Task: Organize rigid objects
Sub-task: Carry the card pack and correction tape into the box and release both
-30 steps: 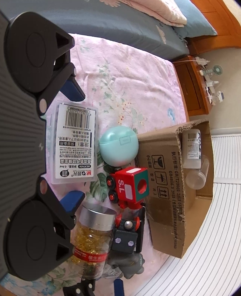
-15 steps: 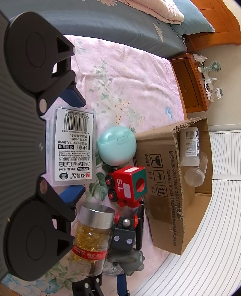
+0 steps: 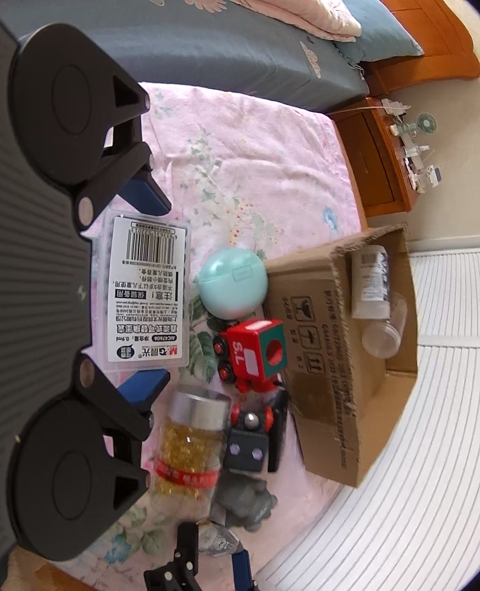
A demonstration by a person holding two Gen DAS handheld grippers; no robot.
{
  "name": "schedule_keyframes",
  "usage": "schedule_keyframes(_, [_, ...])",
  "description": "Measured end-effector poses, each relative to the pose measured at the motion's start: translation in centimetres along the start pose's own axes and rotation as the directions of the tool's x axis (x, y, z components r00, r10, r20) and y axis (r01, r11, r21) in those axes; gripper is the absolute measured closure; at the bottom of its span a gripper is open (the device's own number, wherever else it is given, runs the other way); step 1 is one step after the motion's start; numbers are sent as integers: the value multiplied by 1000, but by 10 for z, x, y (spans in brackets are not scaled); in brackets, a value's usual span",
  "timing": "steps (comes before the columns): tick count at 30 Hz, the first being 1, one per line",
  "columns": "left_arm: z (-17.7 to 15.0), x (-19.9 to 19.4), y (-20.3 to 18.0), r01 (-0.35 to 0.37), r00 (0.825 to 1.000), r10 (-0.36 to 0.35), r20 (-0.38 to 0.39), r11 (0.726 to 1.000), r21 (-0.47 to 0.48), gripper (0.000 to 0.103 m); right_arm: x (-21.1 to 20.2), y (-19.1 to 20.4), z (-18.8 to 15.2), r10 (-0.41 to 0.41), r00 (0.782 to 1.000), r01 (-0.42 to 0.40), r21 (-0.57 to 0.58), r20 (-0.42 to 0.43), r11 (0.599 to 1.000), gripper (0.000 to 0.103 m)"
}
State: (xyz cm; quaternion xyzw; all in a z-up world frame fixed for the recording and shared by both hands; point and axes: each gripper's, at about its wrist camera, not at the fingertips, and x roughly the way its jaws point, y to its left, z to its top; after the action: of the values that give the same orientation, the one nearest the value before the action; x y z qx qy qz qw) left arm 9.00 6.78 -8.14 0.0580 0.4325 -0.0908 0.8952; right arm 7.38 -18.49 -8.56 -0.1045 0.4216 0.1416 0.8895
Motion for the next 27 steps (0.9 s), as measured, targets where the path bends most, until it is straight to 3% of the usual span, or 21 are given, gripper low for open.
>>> schedule_keyframes(6, [23, -26, -4, 37, 998, -38, 40, 999, 32, 15, -16, -9, 4, 4, 1000, -4, -4, 19, 1000, 10])
schedule_keyframes(13, [75, -34, -13, 62, 991, -68, 113, 996, 57, 14, -32, -14, 20, 9, 997, -8, -22, 80, 1000, 10])
schedule_keyframes(20, [125, -5, -11, 42, 990, -44, 135, 999, 21, 14, -40, -15, 33, 4, 993, 1, -44, 118, 999, 10])
schedule_keyframes(23, [136, 10, -11, 4, 989, -4, 151, 1000, 0, 14, -42, -16, 36, 2, 992, 5, -49, 125, 999, 10])
schedule_keyframes(27, [135, 20, -9, -35, 987, 40, 157, 999, -36, 5, -45, -16, 41, 4, 991, 3, -54, 134, 999, 10])
